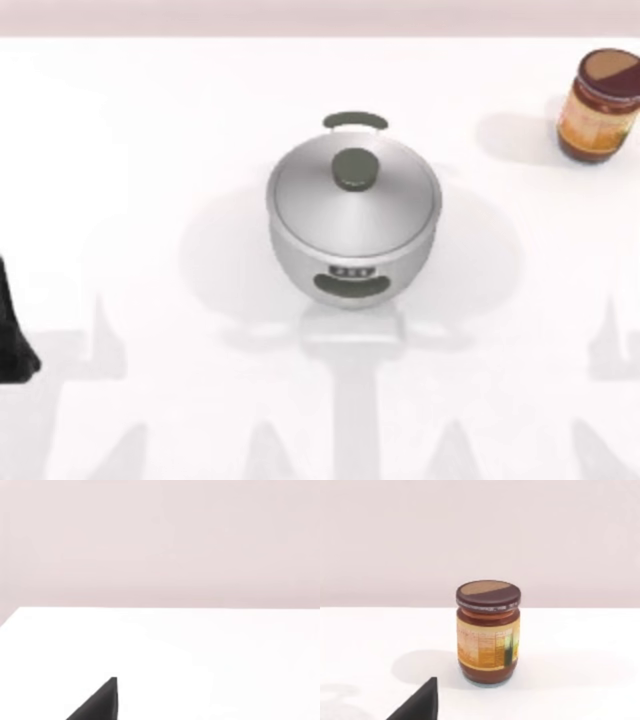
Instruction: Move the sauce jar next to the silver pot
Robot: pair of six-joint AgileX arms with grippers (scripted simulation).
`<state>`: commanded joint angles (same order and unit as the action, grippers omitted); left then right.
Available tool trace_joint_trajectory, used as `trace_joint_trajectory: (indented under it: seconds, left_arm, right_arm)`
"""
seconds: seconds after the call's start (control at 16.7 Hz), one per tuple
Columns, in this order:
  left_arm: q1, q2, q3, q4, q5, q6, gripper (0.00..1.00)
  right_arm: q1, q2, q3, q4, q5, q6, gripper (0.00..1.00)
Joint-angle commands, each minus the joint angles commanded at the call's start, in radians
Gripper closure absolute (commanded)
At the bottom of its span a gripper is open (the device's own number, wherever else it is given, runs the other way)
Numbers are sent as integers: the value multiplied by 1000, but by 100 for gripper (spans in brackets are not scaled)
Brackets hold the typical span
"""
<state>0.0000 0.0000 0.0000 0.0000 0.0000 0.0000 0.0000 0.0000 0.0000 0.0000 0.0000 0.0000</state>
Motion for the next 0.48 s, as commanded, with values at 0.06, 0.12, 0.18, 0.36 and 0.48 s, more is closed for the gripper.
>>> trace_joint_trajectory:
  seconds: [0.06,0.12,0.18,0.36,0.48]
  left_arm:
    - [0,0,0,0,0,0,0]
    - [0,0,0,0,0,0,0]
    - [0,0,0,0,0,0,0]
    - [0,0,0,0,0,0,0]
    - [0,0,0,0,0,0,0]
  right_arm:
    - [0,0,0,0,0,0,0]
    - [0,0,0,0,0,0,0]
    - [0,9,7,-8,0,-1,0]
    - [-7,95,77,-84,1,-9,0]
    - [-17,201,166,-172,3,-19,0]
